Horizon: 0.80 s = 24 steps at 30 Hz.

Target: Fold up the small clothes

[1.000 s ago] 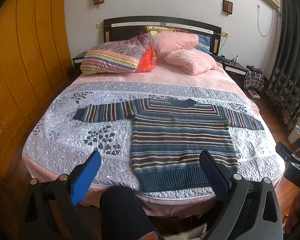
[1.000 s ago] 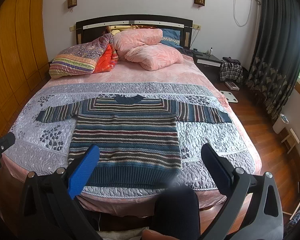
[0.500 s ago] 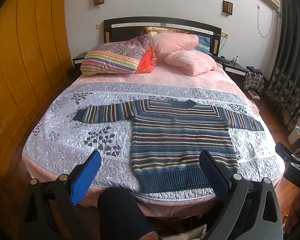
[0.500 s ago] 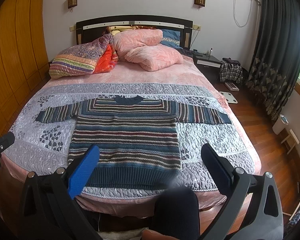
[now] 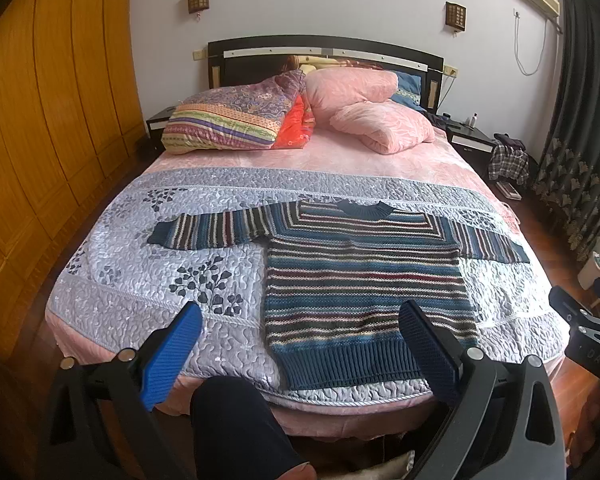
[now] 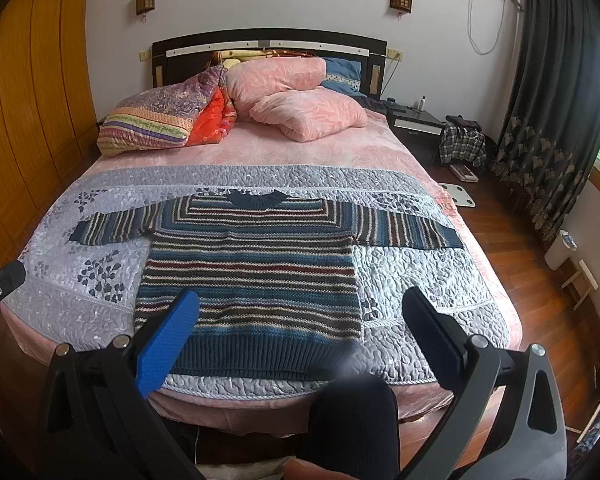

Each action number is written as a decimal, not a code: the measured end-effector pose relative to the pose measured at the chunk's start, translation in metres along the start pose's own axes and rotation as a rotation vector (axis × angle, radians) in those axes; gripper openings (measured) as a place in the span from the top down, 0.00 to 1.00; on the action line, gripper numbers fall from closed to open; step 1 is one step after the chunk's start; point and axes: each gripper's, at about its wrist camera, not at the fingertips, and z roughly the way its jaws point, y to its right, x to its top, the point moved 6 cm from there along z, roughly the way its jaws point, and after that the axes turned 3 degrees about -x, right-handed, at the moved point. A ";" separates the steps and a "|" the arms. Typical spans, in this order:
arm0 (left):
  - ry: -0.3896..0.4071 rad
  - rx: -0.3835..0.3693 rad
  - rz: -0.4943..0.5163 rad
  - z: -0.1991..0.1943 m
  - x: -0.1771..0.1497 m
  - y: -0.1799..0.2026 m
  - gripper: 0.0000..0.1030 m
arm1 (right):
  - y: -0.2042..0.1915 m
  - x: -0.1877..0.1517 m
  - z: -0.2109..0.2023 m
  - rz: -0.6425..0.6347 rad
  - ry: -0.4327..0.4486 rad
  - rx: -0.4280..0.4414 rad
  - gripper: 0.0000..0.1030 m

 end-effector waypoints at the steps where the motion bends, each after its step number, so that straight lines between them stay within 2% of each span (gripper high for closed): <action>1: -0.002 0.000 0.000 0.001 0.000 -0.001 0.04 | 0.001 0.002 0.000 0.000 -0.002 0.000 0.03; 8: -0.026 -0.002 -0.020 0.014 0.000 -0.005 0.04 | 0.000 0.003 0.010 -0.006 -0.017 -0.006 0.03; 15: -0.036 -0.049 -0.026 0.046 -0.001 -0.008 0.04 | 0.016 0.014 0.040 0.032 -0.005 0.008 0.03; 17: -0.006 -0.112 -0.006 0.059 0.002 -0.004 0.04 | 0.026 0.018 0.053 0.049 0.021 0.025 0.03; 19: 0.003 -0.189 0.005 0.076 0.002 0.002 0.04 | 0.040 0.024 0.071 0.050 0.049 0.077 0.03; 20: -0.006 -0.198 0.007 0.084 0.001 0.004 0.04 | 0.052 0.026 0.087 0.052 0.034 0.062 0.03; 24: -0.124 -0.259 0.011 0.137 -0.008 0.019 0.04 | 0.097 0.029 0.142 0.101 -0.034 0.016 0.03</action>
